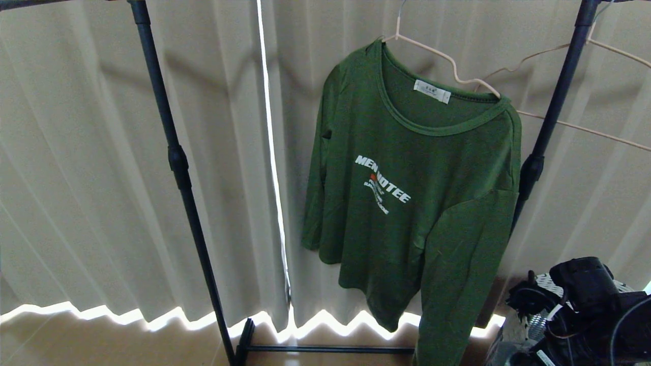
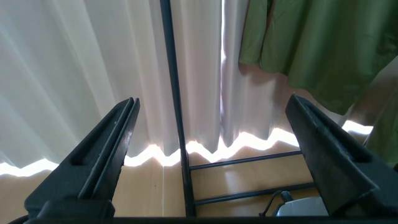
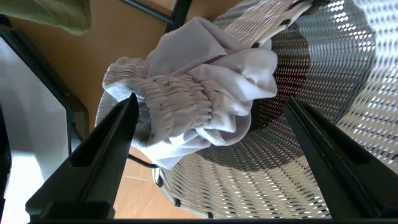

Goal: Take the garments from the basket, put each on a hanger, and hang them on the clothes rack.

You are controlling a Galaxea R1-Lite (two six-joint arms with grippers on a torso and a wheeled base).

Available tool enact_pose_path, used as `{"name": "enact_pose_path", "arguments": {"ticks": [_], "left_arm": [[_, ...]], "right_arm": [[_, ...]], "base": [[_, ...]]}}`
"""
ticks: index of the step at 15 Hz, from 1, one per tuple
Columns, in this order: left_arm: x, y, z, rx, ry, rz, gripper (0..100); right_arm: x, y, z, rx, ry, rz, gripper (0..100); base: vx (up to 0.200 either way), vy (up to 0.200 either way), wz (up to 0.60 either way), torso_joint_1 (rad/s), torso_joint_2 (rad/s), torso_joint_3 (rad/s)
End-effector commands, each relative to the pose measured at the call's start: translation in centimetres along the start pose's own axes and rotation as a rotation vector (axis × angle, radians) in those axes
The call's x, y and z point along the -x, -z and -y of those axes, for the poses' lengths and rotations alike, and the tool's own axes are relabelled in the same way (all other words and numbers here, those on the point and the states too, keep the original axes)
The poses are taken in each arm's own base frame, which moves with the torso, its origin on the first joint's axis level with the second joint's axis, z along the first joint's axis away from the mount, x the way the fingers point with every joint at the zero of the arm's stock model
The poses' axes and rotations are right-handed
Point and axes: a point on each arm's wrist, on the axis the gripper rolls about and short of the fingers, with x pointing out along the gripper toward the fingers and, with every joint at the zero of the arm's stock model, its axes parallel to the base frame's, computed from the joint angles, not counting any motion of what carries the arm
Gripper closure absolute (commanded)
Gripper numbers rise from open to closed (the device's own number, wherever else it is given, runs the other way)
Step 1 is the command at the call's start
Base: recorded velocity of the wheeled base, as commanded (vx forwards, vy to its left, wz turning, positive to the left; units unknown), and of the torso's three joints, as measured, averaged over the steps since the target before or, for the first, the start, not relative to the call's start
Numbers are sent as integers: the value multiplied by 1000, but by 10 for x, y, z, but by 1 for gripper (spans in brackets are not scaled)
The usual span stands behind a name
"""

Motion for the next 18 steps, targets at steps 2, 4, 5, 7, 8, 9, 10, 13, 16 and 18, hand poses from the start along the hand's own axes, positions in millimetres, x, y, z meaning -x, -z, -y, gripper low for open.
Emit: {"name": "enact_pose_path", "arguments": {"ticks": [2,4,5,7,8,9,10,13,16,18], "left_arm": [[0,0,0,0,0,0,0],[0,0,0,0,0,0,0],[0,0,0,0,0,0,0],[0,0,0,1,0,0,0],[0,0,0,6,0,0,0],[0,0,0,6,0,0,0],[0,0,0,6,0,0,0],[0,0,0,6,6,-1,0],[0,0,0,3,9,-1,0],[0,0,0,-3,9,-1,0]], "right_arm": [[-7,0,-1,4,-4,-28,0],[-7,1,-1,3,-3,-32,0],[-7,1,-1,2,-2,-31,0],[-7,0,0,2,-3,-27,100],[-6,0,-1,3,-2,-24,100],[-5,0,-1,3,-1,-23,100],[-4,0,0,1,0,-19,100],[14,7,-1,-16,32,77,100],[36,25,-5,-33,70,206,100],[58,22,-1,-81,125,382,100]], "base": [[0,0,0,0,0,0],[0,0,0,0,0,0],[0,0,0,0,0,0],[0,0,0,0,0,0],[0,0,0,0,0,0],[0,0,0,0,0,0],[0,0,0,0,0,0],[0,0,0,0,0,0],[0,0,0,0,0,0],[0,0,0,0,0,0]]}}
